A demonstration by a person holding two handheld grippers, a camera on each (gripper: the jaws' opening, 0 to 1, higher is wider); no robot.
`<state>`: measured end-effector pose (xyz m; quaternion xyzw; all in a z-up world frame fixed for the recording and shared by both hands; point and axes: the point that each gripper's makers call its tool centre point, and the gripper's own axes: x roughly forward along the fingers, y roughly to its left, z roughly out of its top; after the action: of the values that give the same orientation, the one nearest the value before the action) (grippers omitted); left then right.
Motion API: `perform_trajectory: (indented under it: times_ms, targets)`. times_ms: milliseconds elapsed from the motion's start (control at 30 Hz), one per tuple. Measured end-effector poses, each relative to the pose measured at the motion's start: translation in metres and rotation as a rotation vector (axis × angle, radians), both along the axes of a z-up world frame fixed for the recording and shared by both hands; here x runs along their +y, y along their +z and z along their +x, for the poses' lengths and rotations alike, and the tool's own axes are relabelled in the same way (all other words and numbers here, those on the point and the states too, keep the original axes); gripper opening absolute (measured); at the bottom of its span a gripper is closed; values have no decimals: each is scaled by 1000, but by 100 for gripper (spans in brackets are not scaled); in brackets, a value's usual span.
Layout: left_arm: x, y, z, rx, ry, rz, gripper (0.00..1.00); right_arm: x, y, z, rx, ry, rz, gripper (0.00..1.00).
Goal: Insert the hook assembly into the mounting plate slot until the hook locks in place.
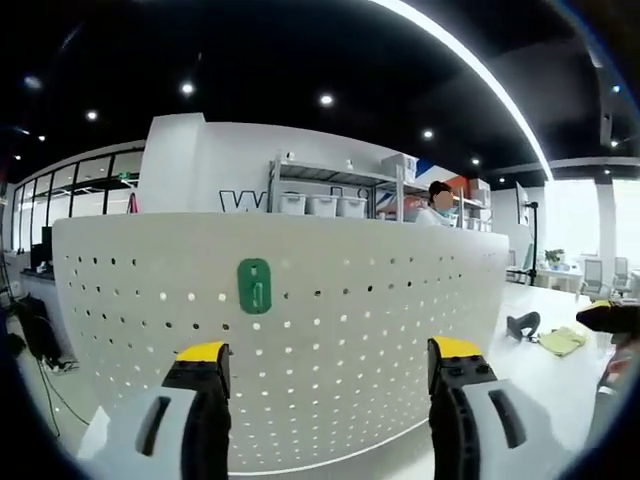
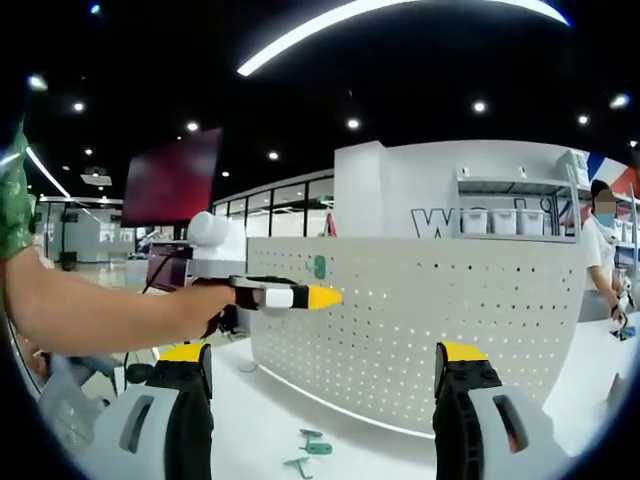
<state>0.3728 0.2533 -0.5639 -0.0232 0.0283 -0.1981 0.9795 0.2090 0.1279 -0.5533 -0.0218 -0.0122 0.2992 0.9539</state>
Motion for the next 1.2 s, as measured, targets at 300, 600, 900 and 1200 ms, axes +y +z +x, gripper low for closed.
perform_trajectory:
  times_ms: [300,600,900,1200]
  targets:
    - [0,-18,-21,29,-31,0,83,1,2,-4,-6,6,-6,94]
    - [1,-30,-41,48,-47,-8,83,-1,-2,-7,1,17,-16,94]
    - [1,-37,-59,58,-66,-8,83,-11,-13,-10,33,33,-4,93]
    - [0,-45,-78,69,-88,-2,82,-16,-25,-15,57,62,3,91]
